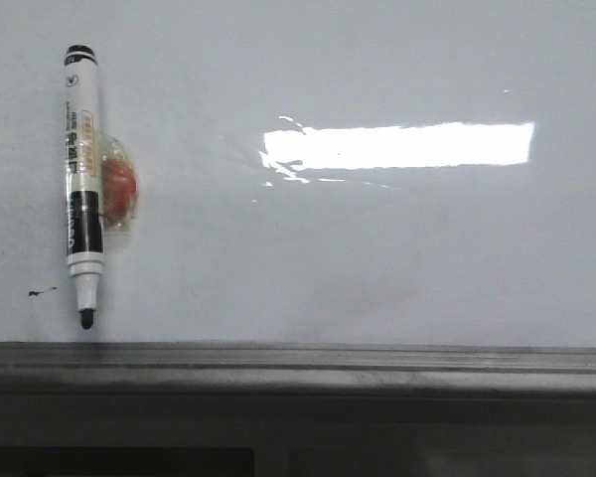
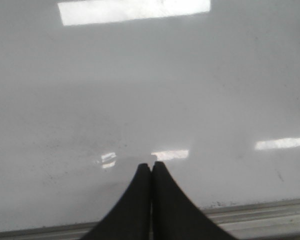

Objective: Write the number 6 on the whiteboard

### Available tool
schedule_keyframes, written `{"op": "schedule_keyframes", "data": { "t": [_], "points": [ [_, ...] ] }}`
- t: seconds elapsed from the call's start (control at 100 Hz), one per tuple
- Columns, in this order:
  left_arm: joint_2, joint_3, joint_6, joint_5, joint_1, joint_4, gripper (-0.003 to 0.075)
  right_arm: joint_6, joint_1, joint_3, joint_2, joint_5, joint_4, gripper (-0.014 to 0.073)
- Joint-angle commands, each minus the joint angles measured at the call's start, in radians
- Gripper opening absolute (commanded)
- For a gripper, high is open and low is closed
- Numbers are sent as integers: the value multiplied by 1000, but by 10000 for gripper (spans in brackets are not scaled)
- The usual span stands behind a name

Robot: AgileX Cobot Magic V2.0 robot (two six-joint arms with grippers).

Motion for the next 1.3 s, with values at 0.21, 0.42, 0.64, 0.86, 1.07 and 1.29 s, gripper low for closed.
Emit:
{"op": "schedule_keyframes", "data": {
  "t": [0.21,0.42,0.64,0.86,1.07,1.29],
  "points": [
    [-30,45,1,-58,1,0,-19,-5,-5,27,-19,-15,4,-64],
    [-30,45,1,-58,1,0,-19,-5,-5,27,-19,-15,4,-64],
    [-30,45,1,-62,1,0,-19,-5,-5,27,-19,-15,4,-64],
    [-30,45,1,-86,1,0,-19,-5,-5,27,-19,-15,4,-64],
    [-30,45,1,-130,1,0,-19,-5,-5,27,-19,-15,4,-64],
    [-30,45,1,-146,1,0,-19,-5,-5,27,-19,-15,4,-64]
  ]
}}
